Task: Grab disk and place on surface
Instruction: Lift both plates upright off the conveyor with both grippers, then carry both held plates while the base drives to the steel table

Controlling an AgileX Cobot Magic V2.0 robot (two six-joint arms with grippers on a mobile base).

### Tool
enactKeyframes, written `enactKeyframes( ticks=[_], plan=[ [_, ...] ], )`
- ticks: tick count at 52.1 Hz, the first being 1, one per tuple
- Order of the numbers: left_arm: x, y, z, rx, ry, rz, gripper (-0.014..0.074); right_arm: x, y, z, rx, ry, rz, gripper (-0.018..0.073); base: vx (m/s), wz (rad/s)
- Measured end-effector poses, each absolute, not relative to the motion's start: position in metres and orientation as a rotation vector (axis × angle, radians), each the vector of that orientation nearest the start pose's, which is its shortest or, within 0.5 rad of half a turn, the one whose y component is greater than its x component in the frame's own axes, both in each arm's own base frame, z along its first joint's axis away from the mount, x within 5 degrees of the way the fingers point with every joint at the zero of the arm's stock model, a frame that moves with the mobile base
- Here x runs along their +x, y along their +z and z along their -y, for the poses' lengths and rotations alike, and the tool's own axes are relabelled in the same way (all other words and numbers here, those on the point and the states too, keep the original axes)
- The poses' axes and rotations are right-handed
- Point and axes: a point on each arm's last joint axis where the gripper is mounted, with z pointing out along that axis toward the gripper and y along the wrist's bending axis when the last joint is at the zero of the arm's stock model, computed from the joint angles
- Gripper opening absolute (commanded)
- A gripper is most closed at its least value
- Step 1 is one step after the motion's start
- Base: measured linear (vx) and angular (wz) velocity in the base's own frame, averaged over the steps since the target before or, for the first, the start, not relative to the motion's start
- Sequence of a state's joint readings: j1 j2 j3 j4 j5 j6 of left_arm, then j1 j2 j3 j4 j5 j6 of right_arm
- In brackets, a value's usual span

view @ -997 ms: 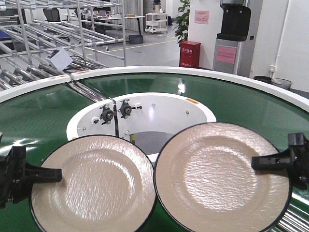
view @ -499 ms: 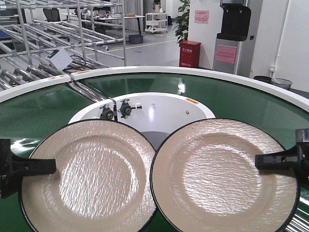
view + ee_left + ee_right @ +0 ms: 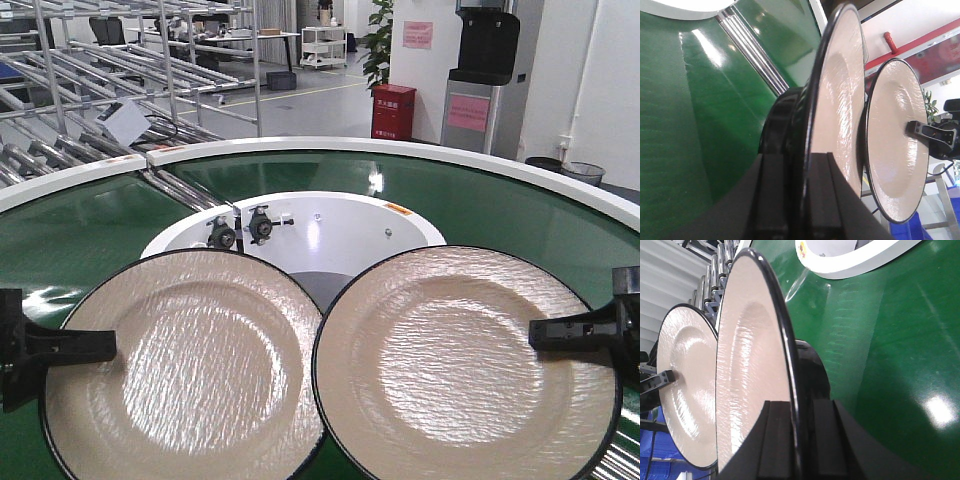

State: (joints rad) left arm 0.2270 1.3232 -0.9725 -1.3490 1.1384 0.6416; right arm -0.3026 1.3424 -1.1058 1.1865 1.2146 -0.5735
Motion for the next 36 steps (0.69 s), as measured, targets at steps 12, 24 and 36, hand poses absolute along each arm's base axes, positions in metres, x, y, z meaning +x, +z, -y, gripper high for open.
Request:
enactKeyframes(
  ticks=[12,24,36],
  plan=[
    [0.2598,0.3347,0.0227,-0.127,-1.336,-2.131,-0.0009,0.2636,0.3549,-0.0006,0.072,1.201,-2.211,-0.0009,0.00,0.00],
    [0.2598,0.3349,0.0222,-0.130,-1.333,-2.129,-0.0009,0.2636,0.3549,-0.0006,0.072,1.201,-2.211,-0.0009,-0.02,-0.05],
    [0.2598,0.3349,0.0222,-0.130,-1.333,-2.129,-0.0009,0.2636,0.3549,-0.0006,0.072,1.201,-2.211,-0.0009,-0.07,-0.22]
  ],
)
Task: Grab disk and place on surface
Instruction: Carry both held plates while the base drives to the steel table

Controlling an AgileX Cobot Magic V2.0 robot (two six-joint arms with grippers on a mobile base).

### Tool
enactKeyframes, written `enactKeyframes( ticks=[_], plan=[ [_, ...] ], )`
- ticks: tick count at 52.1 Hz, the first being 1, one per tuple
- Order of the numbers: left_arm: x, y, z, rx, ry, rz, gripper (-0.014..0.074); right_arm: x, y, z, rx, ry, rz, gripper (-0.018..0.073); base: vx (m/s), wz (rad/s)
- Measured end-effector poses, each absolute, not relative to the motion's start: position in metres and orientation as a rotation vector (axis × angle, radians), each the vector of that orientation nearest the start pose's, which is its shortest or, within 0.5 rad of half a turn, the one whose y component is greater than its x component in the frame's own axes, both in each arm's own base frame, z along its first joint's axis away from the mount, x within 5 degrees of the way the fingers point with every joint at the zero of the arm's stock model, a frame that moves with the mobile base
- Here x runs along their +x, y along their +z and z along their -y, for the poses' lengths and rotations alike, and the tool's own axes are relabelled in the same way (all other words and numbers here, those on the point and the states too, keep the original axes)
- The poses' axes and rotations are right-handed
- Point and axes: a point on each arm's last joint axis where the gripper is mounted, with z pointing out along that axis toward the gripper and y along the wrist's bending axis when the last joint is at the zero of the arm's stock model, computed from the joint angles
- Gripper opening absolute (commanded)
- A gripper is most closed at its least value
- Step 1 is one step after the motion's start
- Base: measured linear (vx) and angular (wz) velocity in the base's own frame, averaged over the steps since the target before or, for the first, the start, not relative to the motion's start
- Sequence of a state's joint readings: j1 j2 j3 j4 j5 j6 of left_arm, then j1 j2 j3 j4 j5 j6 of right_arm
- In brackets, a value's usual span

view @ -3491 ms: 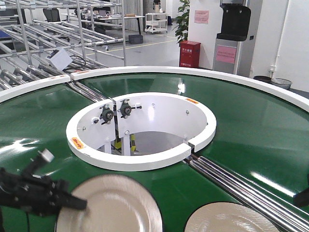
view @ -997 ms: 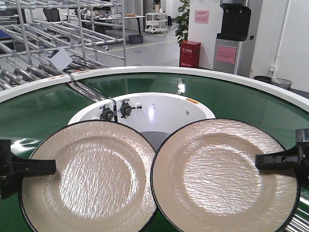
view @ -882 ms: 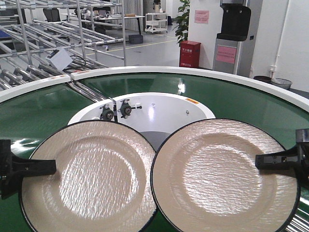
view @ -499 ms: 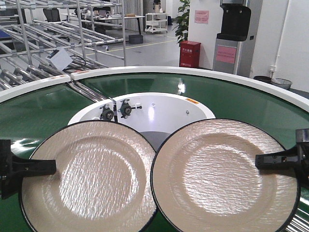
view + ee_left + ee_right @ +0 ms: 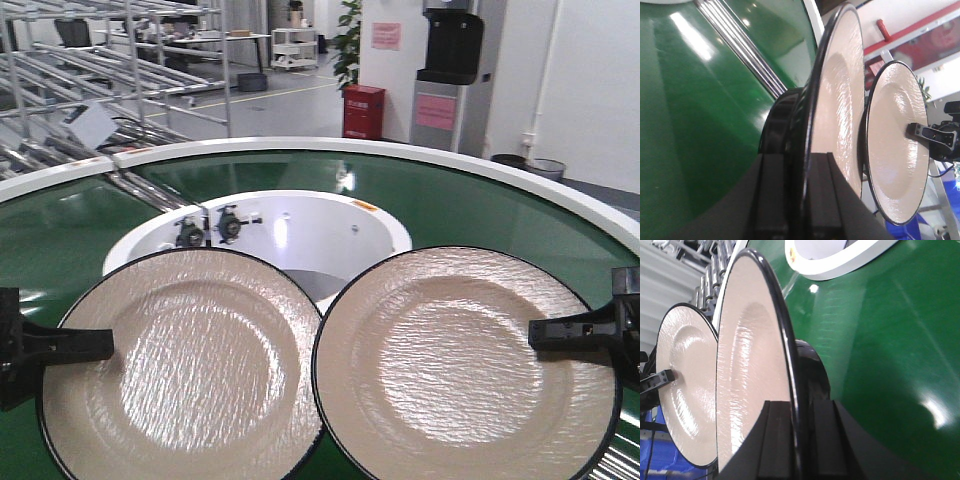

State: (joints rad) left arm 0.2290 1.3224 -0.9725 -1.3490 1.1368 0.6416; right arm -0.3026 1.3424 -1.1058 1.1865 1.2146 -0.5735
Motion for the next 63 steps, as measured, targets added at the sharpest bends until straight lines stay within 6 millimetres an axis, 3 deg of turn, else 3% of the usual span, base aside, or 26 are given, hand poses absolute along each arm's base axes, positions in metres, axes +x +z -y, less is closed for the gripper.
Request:
enactKeyframes(
  ticks=[63],
  plan=[
    [0.2598,0.3349,0.0222,-0.130,-1.333,-2.129,-0.0009,0.2637,0.3549,-0.0005,0.073,1.199,-2.211,-0.0009,-0.16,-0.60]
  ],
)
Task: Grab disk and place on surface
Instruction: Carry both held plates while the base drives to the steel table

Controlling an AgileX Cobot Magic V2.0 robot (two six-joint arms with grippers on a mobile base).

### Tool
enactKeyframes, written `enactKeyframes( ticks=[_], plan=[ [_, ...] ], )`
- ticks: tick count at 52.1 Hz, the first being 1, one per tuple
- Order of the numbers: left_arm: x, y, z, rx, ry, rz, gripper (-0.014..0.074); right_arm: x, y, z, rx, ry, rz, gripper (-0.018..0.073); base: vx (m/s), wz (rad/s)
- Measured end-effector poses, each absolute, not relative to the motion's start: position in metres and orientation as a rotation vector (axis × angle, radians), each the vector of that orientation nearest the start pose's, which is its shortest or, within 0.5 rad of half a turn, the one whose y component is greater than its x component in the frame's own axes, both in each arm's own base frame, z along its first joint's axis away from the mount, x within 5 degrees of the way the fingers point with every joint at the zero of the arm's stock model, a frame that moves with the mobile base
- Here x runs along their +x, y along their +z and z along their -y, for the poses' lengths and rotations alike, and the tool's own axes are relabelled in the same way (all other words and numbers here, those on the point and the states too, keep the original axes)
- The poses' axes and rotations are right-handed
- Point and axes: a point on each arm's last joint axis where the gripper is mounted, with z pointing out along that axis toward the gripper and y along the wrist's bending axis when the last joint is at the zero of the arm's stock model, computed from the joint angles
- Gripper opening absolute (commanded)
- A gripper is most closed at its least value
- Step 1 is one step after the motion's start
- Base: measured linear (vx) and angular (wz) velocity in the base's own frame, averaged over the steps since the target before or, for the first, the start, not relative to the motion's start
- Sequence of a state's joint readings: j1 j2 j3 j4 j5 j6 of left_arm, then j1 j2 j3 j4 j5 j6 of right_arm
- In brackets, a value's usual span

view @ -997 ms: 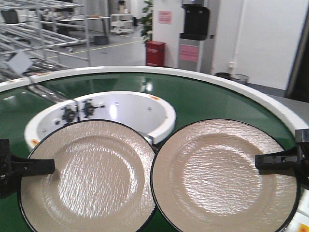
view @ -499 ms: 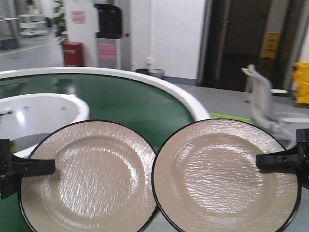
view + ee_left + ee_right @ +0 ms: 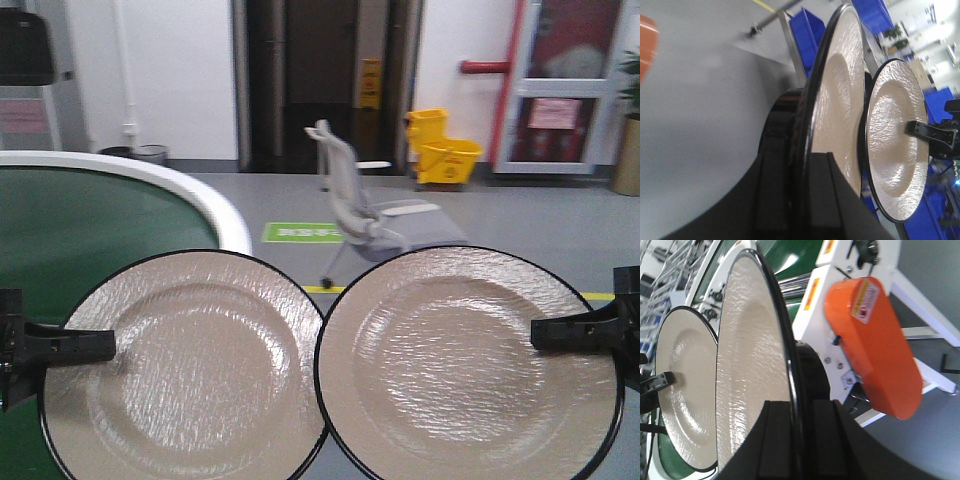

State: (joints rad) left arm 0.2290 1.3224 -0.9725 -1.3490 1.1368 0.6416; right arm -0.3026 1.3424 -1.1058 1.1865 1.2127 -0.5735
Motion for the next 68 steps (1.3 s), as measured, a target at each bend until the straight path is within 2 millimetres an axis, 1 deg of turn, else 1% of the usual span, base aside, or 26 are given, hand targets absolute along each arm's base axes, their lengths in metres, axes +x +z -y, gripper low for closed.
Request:
enactKeyframes(
  ticks=[17,36,68],
  plan=[
    [0.2598,0.3349,0.0222,-0.130,-1.333,-2.129,-0.0009,0.2637,0.3549,-0.0005,0.073,1.200,-2.211,-0.0009,-0.14,-0.55],
    [0.2596,0.3349,0.0223,-0.128,-1.335,-2.130,-0.0009,0.2631,0.3555,-0.0007,0.070,1.199,-2.210,-0.0009,-0.06,-0.42],
    [0.2596,0.3349,0.0224,-0.127,-1.336,-2.130,-0.0009,0.2631,0.3555,-0.0007,0.070,1.199,-2.210,-0.0009,0.09,-0.40]
  ],
)
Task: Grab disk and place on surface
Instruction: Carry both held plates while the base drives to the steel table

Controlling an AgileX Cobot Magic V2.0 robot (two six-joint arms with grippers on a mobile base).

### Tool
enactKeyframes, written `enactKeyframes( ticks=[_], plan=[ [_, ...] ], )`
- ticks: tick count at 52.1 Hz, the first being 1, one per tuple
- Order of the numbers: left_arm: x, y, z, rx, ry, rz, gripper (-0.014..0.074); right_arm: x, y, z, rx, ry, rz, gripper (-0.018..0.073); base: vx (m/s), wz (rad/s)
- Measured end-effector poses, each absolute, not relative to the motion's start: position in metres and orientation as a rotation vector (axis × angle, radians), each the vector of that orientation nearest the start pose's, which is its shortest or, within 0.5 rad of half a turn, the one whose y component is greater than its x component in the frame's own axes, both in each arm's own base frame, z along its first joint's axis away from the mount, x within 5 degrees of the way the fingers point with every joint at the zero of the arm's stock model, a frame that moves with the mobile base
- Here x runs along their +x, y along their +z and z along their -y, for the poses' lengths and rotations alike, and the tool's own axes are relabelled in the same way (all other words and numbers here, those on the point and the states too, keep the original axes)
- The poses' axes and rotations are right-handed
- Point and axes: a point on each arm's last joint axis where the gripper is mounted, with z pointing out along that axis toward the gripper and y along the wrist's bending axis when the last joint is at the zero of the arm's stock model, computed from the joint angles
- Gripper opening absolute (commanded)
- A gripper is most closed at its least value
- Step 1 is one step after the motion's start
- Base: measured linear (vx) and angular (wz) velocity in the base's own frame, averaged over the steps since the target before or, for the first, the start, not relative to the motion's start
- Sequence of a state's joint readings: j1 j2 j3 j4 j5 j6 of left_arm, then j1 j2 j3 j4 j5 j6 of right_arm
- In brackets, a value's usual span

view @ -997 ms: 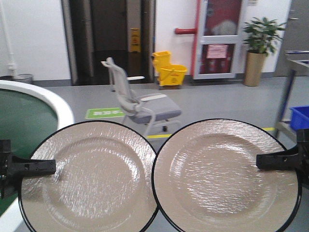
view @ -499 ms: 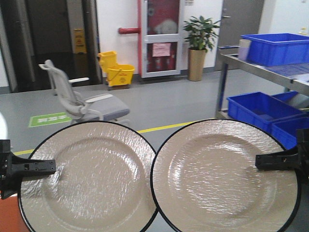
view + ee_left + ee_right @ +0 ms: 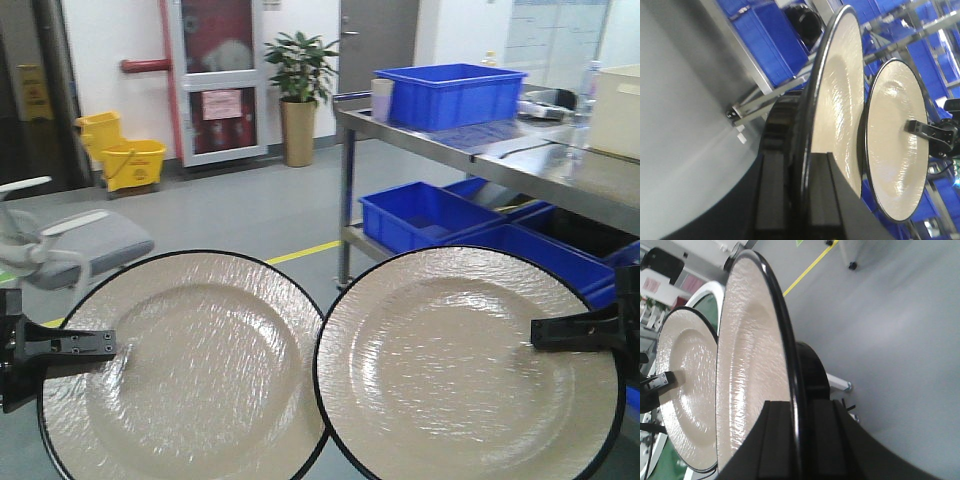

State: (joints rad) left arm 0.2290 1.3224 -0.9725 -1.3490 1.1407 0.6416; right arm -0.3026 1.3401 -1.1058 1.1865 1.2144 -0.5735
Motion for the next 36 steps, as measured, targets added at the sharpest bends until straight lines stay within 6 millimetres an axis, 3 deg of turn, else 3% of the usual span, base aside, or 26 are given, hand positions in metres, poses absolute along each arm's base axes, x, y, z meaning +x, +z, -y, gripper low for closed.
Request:
enactKeyframes(
  ticks=[19,36],
  plan=[
    [0.2596,0.3349,0.0224,-0.127,-1.336,-2.130,-0.0009,0.2630,0.3555,-0.0008,0.070,1.200,-2.210,-0.0009,0.19,-0.30],
    [0.2596,0.3349,0.0224,-0.127,-1.336,-2.130,-0.0009,0.2630,0.3555,-0.0008,0.070,1.200,-2.210,-0.0009,0.30,-0.05]
  ],
)
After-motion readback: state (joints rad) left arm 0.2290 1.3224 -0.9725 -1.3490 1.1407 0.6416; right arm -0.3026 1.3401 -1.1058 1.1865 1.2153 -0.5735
